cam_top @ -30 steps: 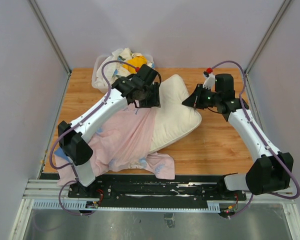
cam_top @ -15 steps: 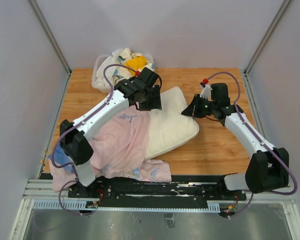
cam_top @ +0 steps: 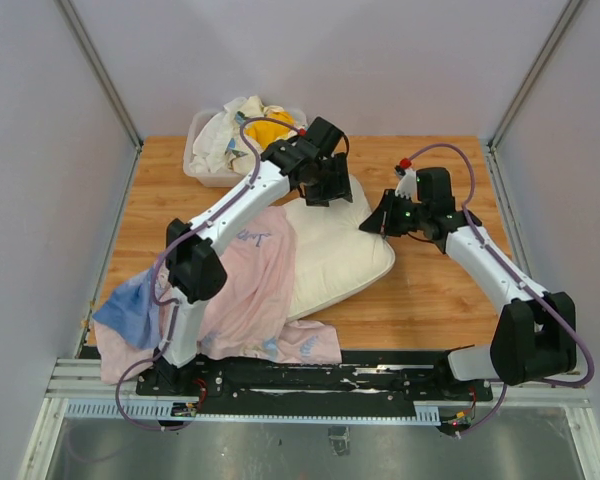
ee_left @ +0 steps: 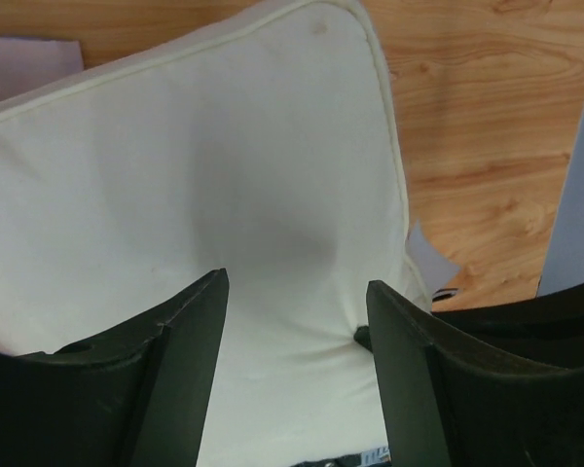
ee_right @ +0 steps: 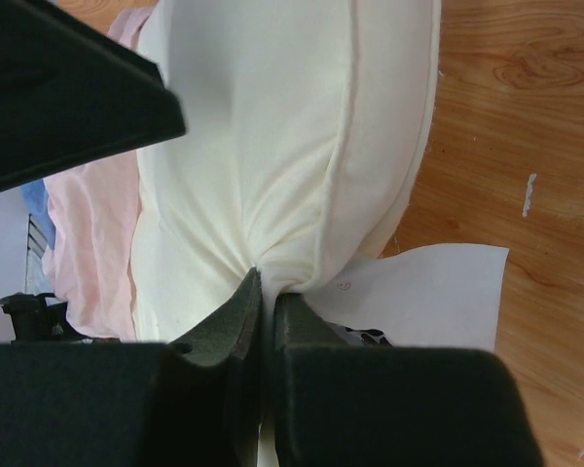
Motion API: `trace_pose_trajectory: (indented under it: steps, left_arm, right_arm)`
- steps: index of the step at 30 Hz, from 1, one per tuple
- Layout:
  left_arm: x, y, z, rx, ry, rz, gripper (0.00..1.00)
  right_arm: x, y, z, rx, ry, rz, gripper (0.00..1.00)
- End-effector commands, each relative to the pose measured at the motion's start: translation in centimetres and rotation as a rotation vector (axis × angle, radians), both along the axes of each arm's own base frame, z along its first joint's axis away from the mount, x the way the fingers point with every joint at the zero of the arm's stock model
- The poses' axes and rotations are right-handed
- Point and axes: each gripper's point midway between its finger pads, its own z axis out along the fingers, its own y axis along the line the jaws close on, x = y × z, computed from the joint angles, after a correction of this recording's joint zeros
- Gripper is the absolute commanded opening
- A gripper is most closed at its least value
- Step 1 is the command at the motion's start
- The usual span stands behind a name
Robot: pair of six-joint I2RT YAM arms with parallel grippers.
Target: Put the pillow into the pillowcase
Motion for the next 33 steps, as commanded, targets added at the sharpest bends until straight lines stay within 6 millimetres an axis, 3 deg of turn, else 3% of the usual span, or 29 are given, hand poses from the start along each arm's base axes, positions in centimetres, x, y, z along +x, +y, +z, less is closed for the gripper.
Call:
trace_pose_trajectory:
  steps: [1,4,12,16,21,24,33]
  left_arm:
    - [0.3,-1.5,-0.4,0.0,0.044,-0.014,0.64]
    - [0.3,-2.2,-0.9,0.001,0.057,-0.014,0.64]
    - [-0.1,-1.7,-0.9,-0.006,0.058,0.009,0.65]
    - [-0.3,-1.9,0.3,-0.035,0.044,-0.001,0.66]
    - [-0.6,-2.2,2.0,-0.068,0.031,-0.016,0.66]
    - [-0.5,-2.0,3.1,-0.08,0.007,-0.014,0.66]
    - [-1.0,0.1,3.7,-0.022,-0.024,0.018,0.66]
  right_arm:
    - [-0.1,1.6,1.3,0.033,-0.065,0.087,0.01]
    - [-0.1,1.8,1.6,0.024,-0.083,0.096,0.01]
    - [-1.2,3.1,2.8,-0.012,-0.159,0.172,0.01]
    - [-1.7,4.0,3.9,-0.003,-0.201,0.2,0.01]
    - [-1.8,3.9,7.4,0.013,-0.312,0.19,0.01]
    - [-1.5,3.5,8.1,-0.008,-0.328,0.172,0.01]
    - [-0.6,3.6,3.7,-0.038,-0.216,0.15,0.01]
